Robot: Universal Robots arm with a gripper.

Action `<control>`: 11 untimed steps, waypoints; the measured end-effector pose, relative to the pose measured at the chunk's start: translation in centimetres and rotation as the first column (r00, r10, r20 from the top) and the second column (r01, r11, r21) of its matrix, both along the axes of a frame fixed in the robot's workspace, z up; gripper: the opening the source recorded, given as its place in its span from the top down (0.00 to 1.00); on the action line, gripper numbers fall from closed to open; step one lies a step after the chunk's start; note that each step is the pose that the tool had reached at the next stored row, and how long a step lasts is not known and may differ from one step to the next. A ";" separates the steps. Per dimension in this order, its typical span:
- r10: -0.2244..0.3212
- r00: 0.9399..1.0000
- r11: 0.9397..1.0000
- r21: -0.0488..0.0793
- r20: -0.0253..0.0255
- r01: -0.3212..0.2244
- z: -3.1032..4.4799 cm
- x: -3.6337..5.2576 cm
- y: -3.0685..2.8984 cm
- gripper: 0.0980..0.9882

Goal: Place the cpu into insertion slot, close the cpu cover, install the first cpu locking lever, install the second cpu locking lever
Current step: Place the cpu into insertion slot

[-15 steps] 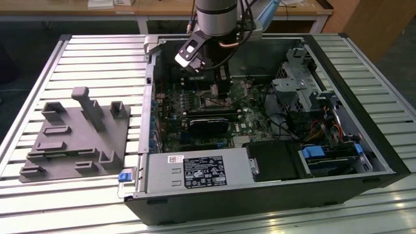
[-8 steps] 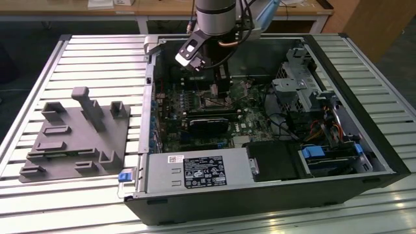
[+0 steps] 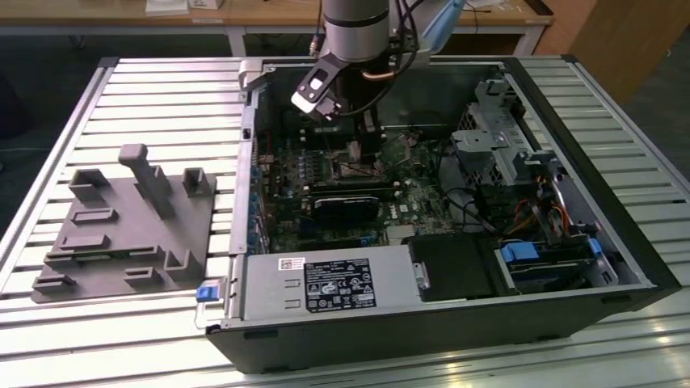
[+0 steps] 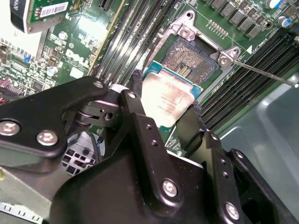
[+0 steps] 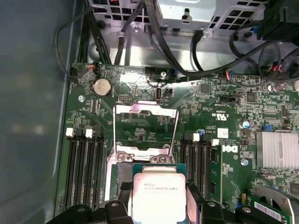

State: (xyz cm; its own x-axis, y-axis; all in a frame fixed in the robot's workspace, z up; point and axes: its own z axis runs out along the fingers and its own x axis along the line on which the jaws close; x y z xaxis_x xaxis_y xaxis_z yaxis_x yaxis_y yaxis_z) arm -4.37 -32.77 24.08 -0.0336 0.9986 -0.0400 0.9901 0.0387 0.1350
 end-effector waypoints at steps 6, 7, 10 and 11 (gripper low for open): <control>0.006 1.000 1.000 -0.002 0.000 -0.006 -0.51 -0.31 0.39 0.50; 0.007 1.000 1.000 -0.002 0.000 -0.007 -0.61 -0.35 0.45 0.50; 0.009 1.000 1.000 -0.003 0.000 -0.009 -0.95 -0.47 0.58 0.50; 0.010 1.000 1.000 -0.003 0.000 -0.010 -1.07 -0.49 0.60 0.50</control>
State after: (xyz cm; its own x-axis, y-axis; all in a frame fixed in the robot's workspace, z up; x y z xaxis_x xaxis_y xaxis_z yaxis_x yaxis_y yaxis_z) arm -4.86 -32.17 23.00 -0.0435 0.9981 -0.0426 0.9897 0.0489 0.1345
